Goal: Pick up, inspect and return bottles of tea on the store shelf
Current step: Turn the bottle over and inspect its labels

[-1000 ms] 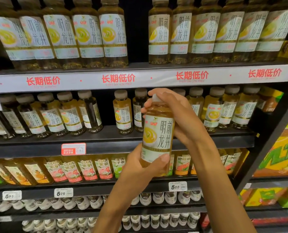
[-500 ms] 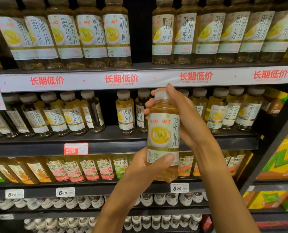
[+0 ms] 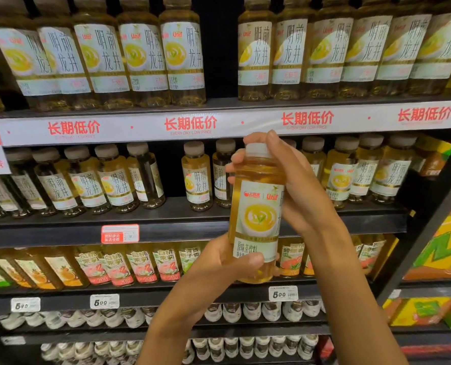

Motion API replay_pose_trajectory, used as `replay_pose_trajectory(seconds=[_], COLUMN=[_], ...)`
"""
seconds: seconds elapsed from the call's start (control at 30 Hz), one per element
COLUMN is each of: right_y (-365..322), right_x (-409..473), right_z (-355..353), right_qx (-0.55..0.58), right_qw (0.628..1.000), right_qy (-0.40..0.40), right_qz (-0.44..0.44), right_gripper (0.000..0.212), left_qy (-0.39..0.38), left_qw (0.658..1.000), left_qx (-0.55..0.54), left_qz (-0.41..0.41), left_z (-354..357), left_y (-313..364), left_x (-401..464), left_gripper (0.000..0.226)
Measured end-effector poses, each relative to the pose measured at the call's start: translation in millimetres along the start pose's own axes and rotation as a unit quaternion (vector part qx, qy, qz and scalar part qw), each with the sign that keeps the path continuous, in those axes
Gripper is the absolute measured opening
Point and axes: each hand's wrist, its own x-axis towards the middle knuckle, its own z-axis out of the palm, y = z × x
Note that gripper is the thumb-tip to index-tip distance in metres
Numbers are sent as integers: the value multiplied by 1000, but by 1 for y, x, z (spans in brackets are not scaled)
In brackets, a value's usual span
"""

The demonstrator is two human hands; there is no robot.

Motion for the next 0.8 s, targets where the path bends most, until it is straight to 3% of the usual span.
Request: replay_pose_trajectory(seconds=[0.13, 0.27, 0.5, 0.63, 0.8], right_y=[0, 2, 5, 6, 2], right_x=[0, 0, -1, -3, -4], right_z=[-1, -2, -4, -2, 2], right_qx=[-64, -27, -27, -26, -40], right_qw=[997, 999, 998, 998, 997], right_qy=[33, 38, 61, 61, 51], right_qz=[1, 5, -9, -20, -31], right_gripper=[30, 31, 35, 31, 34], left_qy=[39, 89, 207, 183, 145], left_qw=[999, 994, 953, 960, 979], left_qx=[27, 53, 200, 193, 104], left_qz=[18, 45, 93, 84, 97], left_z=[4, 11, 12, 9, 8], left_y=[0, -2, -8, -11, -12], left_x=[1, 2, 2, 1, 1], left_gripper=[49, 48, 46, 47, 43])
